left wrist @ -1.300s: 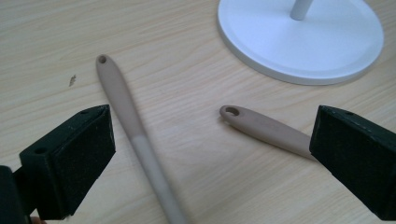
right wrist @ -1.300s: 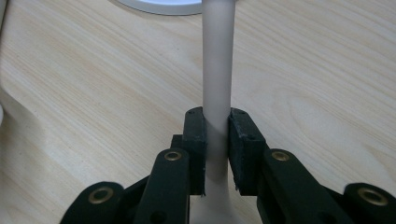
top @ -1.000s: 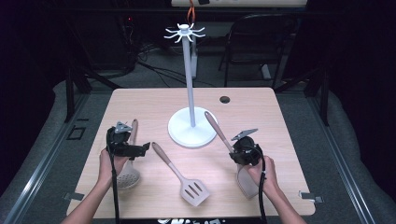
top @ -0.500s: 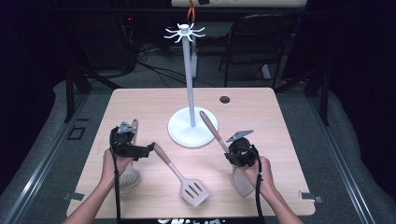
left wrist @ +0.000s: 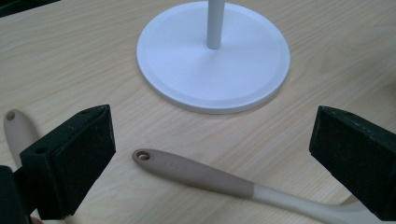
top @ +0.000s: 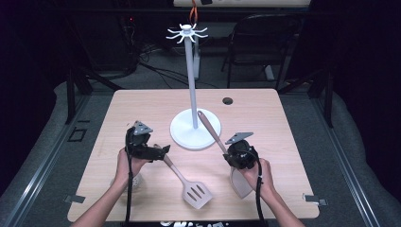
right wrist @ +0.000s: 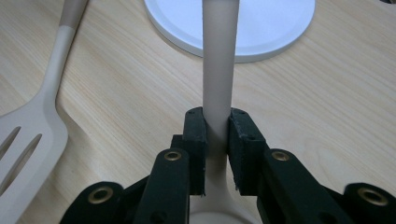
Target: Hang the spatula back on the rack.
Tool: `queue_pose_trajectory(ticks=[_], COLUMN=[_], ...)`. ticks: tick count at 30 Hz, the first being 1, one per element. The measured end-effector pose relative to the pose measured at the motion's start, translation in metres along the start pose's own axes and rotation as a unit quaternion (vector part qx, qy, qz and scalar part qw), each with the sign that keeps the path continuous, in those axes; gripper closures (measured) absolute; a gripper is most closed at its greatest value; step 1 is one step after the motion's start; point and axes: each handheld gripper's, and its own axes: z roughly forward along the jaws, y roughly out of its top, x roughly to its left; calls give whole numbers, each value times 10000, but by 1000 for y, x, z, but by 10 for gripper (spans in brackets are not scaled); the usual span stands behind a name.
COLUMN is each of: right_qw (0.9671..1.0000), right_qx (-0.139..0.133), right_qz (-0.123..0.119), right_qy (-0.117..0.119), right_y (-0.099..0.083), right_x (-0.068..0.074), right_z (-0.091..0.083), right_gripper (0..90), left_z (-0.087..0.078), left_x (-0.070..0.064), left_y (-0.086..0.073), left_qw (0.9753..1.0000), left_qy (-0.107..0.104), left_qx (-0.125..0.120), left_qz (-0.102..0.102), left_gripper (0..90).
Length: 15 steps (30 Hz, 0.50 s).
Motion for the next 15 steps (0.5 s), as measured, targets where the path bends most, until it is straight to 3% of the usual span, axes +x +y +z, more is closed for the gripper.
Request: queue_pose_trajectory(ticks=[8, 15], right_qw=[9998, 9993], right_qx=[-81, -315], right_qz=[-193, -216], right_qy=[27, 21], right_y=[10, 22], right_x=[11, 17], right_z=[2, 0], right_gripper=[786, 786], left_z=[9, 12], left_x=[-18, -33], left_y=[10, 20], left_qw=[9987, 9964], left_qy=[-453, -661], left_qx=[-227, -532], left_qz=[94, 47], left_gripper=[2, 0])
